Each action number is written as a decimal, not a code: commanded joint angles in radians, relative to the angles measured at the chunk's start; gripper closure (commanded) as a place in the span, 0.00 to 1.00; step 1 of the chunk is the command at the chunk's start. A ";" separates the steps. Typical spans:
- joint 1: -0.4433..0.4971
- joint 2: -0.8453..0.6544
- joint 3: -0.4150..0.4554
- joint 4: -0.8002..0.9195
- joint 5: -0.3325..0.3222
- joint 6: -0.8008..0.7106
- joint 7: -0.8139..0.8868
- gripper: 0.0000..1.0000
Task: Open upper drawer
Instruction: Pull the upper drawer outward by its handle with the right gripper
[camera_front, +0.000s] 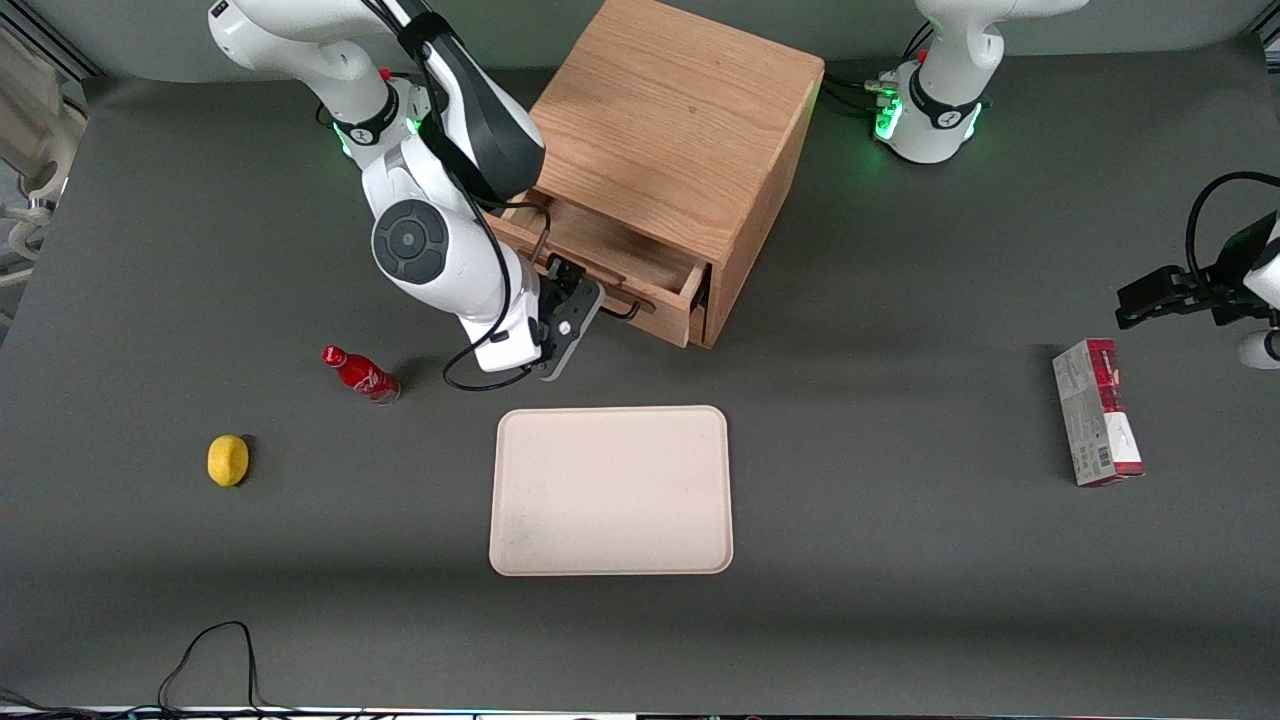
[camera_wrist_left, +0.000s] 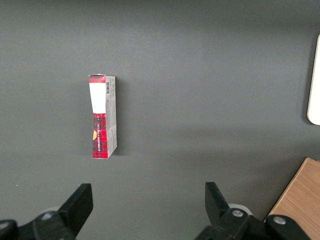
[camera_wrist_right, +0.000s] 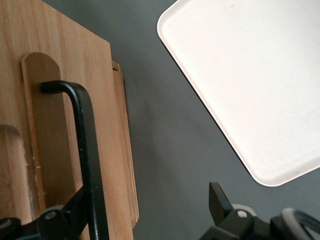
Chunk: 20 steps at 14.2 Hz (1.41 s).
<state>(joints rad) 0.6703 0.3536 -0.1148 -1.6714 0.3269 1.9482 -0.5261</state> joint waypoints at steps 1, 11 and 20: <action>-0.017 0.004 -0.002 0.021 0.014 0.005 -0.044 0.00; -0.026 0.054 -0.002 0.071 0.014 0.032 -0.057 0.00; -0.047 0.071 -0.002 0.102 0.014 0.034 -0.063 0.00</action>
<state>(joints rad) 0.6315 0.4012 -0.1151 -1.6070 0.3269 1.9830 -0.5627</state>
